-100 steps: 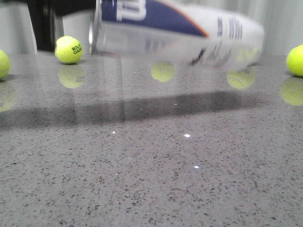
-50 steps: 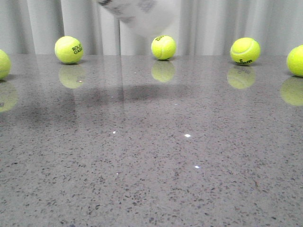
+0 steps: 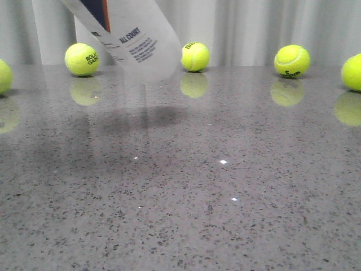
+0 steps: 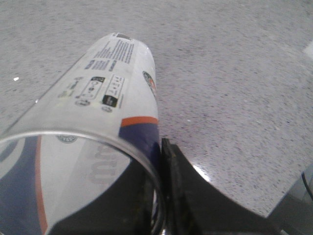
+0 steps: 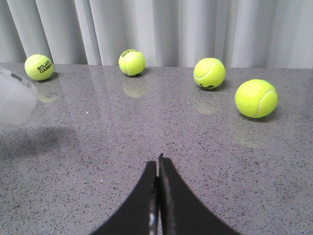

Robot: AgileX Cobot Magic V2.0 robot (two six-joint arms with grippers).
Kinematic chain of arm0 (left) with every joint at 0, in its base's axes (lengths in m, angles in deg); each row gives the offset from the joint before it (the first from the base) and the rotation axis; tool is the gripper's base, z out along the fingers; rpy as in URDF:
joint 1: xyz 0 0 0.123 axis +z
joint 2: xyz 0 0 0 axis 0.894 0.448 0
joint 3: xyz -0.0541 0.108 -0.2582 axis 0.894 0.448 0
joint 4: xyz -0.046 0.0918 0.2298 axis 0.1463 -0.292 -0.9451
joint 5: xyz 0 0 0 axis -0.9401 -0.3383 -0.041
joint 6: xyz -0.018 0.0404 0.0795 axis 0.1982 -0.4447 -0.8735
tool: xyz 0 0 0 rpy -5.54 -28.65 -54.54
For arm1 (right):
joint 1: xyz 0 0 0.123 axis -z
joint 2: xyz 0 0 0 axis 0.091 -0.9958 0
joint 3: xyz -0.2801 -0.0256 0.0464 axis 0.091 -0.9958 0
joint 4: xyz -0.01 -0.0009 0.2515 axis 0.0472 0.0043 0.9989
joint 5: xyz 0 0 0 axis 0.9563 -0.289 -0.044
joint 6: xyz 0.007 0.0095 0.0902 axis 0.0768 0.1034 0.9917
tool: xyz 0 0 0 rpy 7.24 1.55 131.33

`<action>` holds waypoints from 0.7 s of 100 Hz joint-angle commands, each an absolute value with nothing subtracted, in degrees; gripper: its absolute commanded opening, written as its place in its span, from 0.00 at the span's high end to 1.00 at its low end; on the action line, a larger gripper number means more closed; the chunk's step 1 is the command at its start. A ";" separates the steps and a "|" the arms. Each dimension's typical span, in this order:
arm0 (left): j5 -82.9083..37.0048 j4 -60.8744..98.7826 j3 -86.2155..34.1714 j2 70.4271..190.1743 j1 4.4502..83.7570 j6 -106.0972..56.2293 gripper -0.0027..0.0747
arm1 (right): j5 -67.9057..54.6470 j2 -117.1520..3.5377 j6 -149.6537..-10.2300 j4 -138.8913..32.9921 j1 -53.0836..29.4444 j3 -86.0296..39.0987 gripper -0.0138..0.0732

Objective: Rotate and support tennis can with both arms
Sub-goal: 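Lift the can with the left gripper and tilt it upright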

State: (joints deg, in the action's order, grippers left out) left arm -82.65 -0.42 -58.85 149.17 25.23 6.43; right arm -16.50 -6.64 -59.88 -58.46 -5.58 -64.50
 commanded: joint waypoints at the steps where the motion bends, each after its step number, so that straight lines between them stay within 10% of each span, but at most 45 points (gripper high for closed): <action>1: -83.35 -0.75 -60.83 148.81 23.72 7.22 0.99 | -11.91 -7.17 -59.95 -58.79 -5.25 -62.94 0.91; 50: -83.35 -0.92 -61.09 154.34 23.72 5.04 0.98 | -11.91 -7.17 -59.95 -58.79 -5.25 -62.94 0.91; 70: -82.90 -1.03 -62.12 154.34 24.57 5.04 0.73 | -11.91 -7.17 -59.95 -58.79 -5.25 -62.94 0.91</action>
State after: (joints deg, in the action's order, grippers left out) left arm -82.54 -1.62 -59.72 156.14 24.14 5.10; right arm -16.50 -6.64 -59.88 -58.46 -5.58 -64.50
